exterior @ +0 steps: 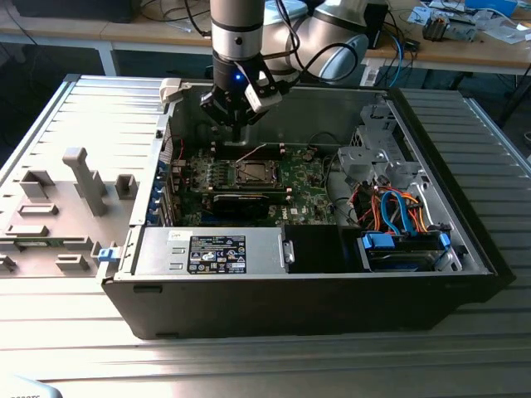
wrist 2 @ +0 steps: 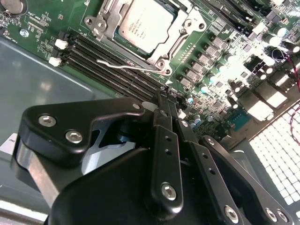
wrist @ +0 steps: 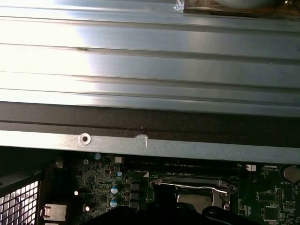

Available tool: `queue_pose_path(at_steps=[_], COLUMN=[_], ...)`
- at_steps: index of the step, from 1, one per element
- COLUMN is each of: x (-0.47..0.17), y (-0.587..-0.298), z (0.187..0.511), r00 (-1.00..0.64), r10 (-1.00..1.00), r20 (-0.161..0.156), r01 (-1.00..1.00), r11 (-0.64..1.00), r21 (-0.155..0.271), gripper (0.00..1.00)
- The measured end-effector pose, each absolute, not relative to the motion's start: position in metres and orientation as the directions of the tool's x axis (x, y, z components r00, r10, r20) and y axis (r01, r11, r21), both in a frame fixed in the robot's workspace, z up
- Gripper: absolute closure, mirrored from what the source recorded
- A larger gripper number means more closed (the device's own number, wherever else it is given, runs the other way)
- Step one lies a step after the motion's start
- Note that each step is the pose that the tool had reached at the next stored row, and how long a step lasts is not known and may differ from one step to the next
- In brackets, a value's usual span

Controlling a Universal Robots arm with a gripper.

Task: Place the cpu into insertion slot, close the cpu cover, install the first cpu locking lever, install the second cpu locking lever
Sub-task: 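Install the first cpu locking lever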

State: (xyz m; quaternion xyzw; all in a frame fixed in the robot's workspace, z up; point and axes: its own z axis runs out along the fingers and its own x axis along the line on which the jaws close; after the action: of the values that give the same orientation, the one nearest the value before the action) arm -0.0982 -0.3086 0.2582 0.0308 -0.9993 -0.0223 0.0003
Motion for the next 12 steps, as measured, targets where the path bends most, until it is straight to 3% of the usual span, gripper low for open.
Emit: queue_pose_path(at_steps=[12], x=[-0.0974], y=[-0.3096], z=[0.2516], r00=[-0.998], r10=[-0.061], r20=[-0.001], r01=[-0.061], r11=[0.997], r21=[0.043], gripper=[0.89])
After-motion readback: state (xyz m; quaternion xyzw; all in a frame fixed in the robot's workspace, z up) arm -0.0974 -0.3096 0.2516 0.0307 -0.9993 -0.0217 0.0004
